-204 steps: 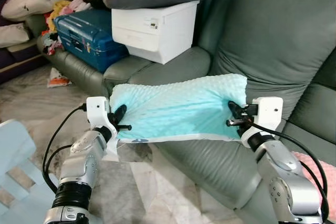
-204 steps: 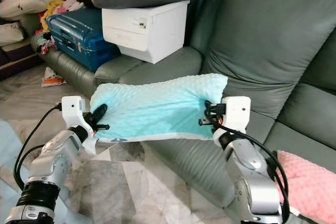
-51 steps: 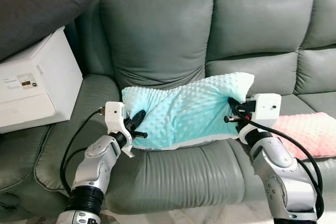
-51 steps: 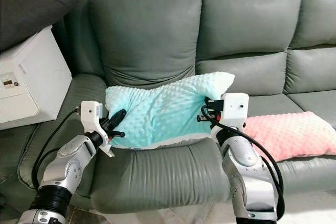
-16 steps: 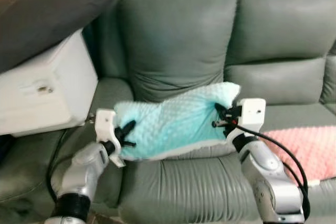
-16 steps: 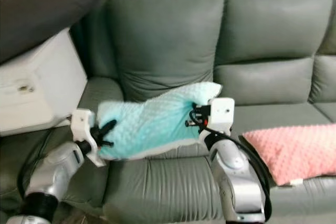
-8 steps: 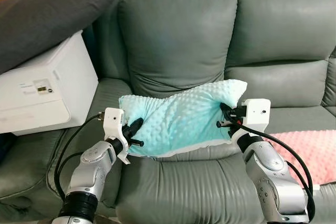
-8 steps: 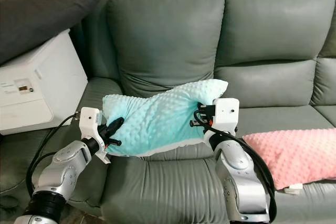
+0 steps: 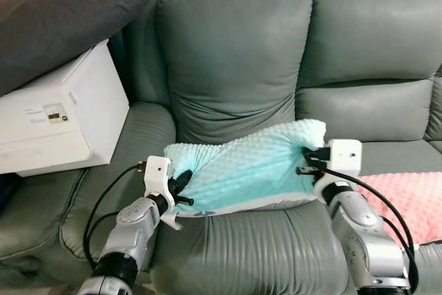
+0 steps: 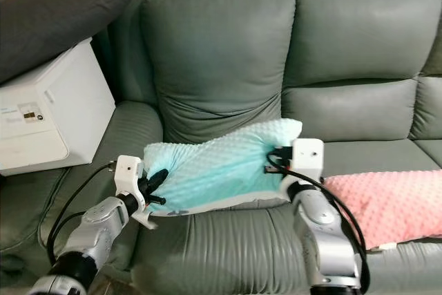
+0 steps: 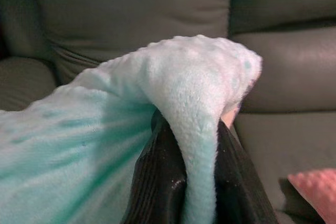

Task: Move the pillow to the sofa

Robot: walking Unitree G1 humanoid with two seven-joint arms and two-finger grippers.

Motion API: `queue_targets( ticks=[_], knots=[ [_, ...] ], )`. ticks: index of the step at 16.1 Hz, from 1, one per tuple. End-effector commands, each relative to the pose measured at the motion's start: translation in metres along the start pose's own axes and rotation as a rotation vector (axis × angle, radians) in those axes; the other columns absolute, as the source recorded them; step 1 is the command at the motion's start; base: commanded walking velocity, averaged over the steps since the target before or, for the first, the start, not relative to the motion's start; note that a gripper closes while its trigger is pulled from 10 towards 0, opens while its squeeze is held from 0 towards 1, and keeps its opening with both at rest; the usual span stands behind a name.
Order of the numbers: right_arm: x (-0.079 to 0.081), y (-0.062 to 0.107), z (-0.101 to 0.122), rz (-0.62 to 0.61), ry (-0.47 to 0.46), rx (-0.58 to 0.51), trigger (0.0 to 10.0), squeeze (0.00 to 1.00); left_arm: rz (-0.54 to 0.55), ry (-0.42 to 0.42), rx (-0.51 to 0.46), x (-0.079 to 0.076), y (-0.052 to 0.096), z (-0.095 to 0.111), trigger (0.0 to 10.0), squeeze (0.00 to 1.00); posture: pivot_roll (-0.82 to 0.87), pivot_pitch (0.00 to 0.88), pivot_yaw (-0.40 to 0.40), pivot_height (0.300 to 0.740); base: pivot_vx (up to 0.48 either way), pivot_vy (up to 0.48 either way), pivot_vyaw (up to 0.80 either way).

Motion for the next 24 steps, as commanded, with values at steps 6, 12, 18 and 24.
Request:
queue_targets(
  ticks=[6,12,18,24],
  knots=[
    [-0.031,0.015,-0.017,-0.155,-0.017,0.025,10.0,0.00,-0.012,-0.051,-0.047,-0.023,-0.019,0.007,10.0,0.00,-0.21,0.149,0.116,0.740,0.000,0.000,0.00],
    [-0.035,0.003,-0.026,-0.174,0.065,0.046,10.0,0.00,0.073,-0.012,-0.133,-0.029,-0.029,0.018,10.0,0.00,-0.21,0.252,0.125,0.740,0.000,0.000,0.00],
    [-0.035,-0.027,-0.008,-0.206,0.068,-0.032,10.0,0.00,0.091,0.115,-0.210,-0.051,-0.046,0.044,10.0,0.00,-0.21,0.294,0.127,0.740,0.000,0.000,0.00],
    [-0.033,-0.039,0.001,-0.219,0.083,-0.080,10.0,0.00,0.032,0.186,-0.214,-0.082,-0.056,0.044,10.0,0.00,-0.22,0.311,0.114,0.740,0.000,0.000,0.00]
  ],
)
Point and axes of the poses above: a point about 5 cm out from each wrist's last joint towards the gripper, its own y axis pointing back from the gripper into the wrist, its own z axis along the axis of the wrist's last joint, x = y × z, the point moved 2 cm from there along -y, pointing out of the wrist towards the gripper, and after that the axes turned 15 degrees about y, right-handed, at the moved point
